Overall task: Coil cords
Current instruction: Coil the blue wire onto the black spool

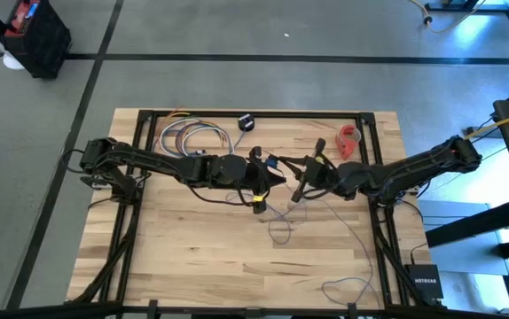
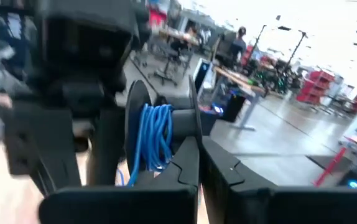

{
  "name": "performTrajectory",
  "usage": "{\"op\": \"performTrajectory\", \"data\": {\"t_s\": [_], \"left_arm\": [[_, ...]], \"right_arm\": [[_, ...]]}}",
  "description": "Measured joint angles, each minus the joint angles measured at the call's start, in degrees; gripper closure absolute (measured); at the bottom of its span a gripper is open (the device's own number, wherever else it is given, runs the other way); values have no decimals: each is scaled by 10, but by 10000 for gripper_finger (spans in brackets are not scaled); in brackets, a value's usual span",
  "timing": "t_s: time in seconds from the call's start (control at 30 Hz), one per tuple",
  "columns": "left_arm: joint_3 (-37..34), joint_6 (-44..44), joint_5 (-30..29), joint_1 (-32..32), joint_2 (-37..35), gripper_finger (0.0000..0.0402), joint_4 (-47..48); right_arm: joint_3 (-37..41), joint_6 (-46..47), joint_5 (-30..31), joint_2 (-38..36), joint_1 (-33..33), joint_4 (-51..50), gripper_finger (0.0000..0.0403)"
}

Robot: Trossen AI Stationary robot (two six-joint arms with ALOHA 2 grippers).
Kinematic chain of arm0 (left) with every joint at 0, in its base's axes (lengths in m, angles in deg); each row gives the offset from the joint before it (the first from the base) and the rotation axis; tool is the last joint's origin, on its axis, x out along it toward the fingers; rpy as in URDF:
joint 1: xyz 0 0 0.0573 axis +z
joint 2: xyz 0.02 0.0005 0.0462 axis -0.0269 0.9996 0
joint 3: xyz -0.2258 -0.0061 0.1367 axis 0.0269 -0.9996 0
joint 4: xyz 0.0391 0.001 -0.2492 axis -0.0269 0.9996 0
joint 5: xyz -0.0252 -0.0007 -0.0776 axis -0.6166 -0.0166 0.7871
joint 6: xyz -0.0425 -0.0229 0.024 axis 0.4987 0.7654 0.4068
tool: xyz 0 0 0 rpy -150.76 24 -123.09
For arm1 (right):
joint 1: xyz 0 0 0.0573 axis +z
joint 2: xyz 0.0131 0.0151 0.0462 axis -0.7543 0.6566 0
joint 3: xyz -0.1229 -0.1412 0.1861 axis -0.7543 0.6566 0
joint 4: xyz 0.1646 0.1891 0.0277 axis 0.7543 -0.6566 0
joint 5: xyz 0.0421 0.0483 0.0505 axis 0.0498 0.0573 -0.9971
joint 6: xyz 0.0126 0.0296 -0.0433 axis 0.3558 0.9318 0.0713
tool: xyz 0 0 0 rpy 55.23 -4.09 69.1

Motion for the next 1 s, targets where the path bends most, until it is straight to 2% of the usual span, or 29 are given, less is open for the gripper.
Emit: {"op": "performTrajectory", "data": {"t_s": [0.23,0.57,0.67,0.9,1.0], "left_arm": [[-1,-28,2,0,1,400,-38],[-30,-51,6,-2,9,400,-108],[-45,-59,0,-1,4,400,-148],[-50,-58,0,-3,4,399,-131],[-50,-55,0,-4,3,382,-130]], "right_arm": [[-1,-16,-9,-12,0,44,397],[-6,-69,-13,-17,0,191,397],[-12,-75,-25,-17,0,188,397],[-22,-92,-30,-18,8,163,397],[-22,-108,-21,-19,9,163,397]]}}
